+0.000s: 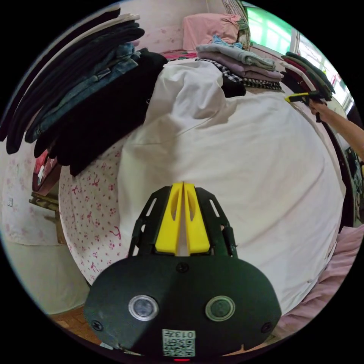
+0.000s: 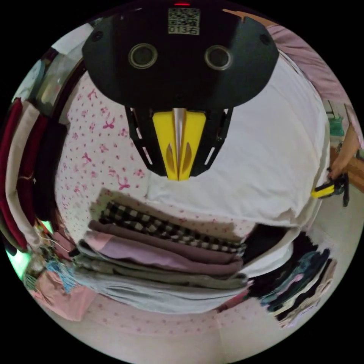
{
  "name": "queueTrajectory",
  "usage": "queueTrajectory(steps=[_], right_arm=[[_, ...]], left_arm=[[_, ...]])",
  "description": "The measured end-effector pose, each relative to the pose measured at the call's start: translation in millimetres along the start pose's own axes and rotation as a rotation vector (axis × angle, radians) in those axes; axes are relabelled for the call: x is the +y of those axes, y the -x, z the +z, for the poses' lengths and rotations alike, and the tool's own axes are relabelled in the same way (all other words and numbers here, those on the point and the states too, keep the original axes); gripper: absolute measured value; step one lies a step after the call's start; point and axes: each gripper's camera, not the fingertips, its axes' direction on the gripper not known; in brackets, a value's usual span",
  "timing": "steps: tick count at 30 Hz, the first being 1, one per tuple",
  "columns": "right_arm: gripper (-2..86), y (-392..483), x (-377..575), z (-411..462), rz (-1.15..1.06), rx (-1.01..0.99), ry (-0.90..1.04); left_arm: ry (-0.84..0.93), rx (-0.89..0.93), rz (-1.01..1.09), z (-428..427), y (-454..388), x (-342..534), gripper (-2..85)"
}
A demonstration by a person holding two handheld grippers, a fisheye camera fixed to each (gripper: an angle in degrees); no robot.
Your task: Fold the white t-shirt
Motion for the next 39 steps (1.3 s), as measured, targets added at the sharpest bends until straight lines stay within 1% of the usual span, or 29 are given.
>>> queueTrajectory(steps=[3,4,5,6,8,10,11,14,16,19,20,21,23,26,27,28,29,30,32,34,36,37,38,39], right_arm=[[0.2,-15,-8,4,0.014,-0.01,0.037],[0.2,-16,-9,2,0.05,0.062,0.046],[0.2,-15,-8,-2,0.068,0.109,0.036],[0.2,-10,-4,-15,0.048,0.091,-0.034],[0.2,5,-1,-26,-0.036,-0.03,-0.096],[0.2,42,-7,-17,-0.165,-0.056,-0.049],[0.2,51,-8,-13,-0.195,-0.064,-0.043],[0.3,91,-20,5,-0.281,-0.136,-0.025],[0.2,117,-30,19,-0.319,-0.144,-0.004],[0.2,132,-39,29,-0.332,-0.117,0.019],[0.2,133,-42,29,-0.299,-0.06,0.017],[0.1,132,-46,29,-0.295,-0.044,0.014],[0.1,129,-50,27,-0.282,-0.057,0.012],[0.1,133,-51,23,-0.275,-0.056,0.027],[0.1,136,-49,17,-0.243,-0.026,0.021],[0.1,142,-44,3,-0.245,-0.034,-0.033],[0.1,146,-40,-5,-0.261,-0.062,-0.068],[0.1,156,-36,-17,-0.302,-0.111,-0.108],[0.1,180,-36,-22,-0.368,-0.135,-0.092],[0.2,216,-40,-19,-0.456,-0.17,-0.075],[0.2,242,-45,-11,-0.509,-0.201,-0.033],[0.2,249,-47,-7,-0.521,-0.203,-0.008],[0.2,261,-51,3,-0.523,-0.18,0.043],[0.2,265,-53,0,-0.514,-0.159,0.01]], left_arm=[[-0.009,0.045,-0.051,4,10,0,-0.3],[-0.01,0.025,-0.092,2,14,1,-0.3],[-0.038,-0.009,-0.118,-3,14,4,-0.3],[-0.06,-0.007,-0.118,-7,13,5,-0.3],[-0.116,0.048,-0.041,-16,-3,1,-0.3],[-0.101,0.013,0.05,-12,-23,-9,-0.2],[-0.1,-0.023,0.103,-8,-36,-18,-0.2],[-0.114,-0.025,0.174,2,-56,-45,-0.2],[-0.099,-0.018,0.189,12,-61,-61,-0.2],[-0.064,-0.024,0.189,31,-58,-79,-0.2],[-0.079,-0.035,0.16,34,-53,-83,-0.2],[-0.07,-0.029,0.153,36,-50,-86,-0.3],[-0.066,0.031,0.107,39,-36,-94,-0.3],[-0.06,0.075,0.041,38,-27,-96,-0.4],[-0.073,0.062,0.028,34,-27,-94,-0.4],[-0.123,0.056,0.04,24,-29,-90,-0.4],[-0.165,0.077,0.078,15,-35,-87,-0.4],[-0.17,0.084,0.102,13,-39,-87,-0.4],[-0.158,0.058,0.177,16,-56,-93,-0.3],[-0.145,0.032,0.2,22,-65,-102,-0.3],[-0.125,0.031,0.195,31,-69,-111,-0.3],[-0.097,0.029,0.182,39,-69,-116,-0.3],[-0.106,0.027,0.174,42,-67,-119,-0.3],[-0.105,0.017,0.157,43,-65,-120,-0.3]])
